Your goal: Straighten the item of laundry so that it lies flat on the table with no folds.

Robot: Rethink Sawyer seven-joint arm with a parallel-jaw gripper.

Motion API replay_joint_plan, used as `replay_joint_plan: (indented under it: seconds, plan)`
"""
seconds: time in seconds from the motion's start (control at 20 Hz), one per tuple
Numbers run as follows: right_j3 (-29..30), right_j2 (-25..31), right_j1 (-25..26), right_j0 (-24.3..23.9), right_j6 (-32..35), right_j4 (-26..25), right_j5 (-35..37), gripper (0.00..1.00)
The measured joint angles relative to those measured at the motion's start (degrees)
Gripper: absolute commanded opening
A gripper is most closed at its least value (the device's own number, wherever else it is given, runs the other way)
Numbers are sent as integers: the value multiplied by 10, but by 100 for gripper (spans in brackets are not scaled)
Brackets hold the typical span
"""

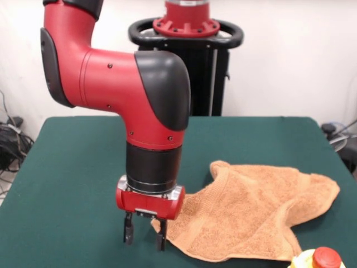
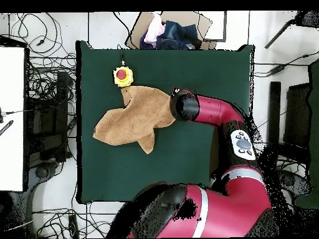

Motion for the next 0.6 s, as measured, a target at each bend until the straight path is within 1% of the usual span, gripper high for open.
replay_joint_plan:
  seconds: [0.35,0.6]
  plan:
    - [2,0,-7,16,0,0,-1,100]
    - [2,0,-7,19,0,0,-1,100]
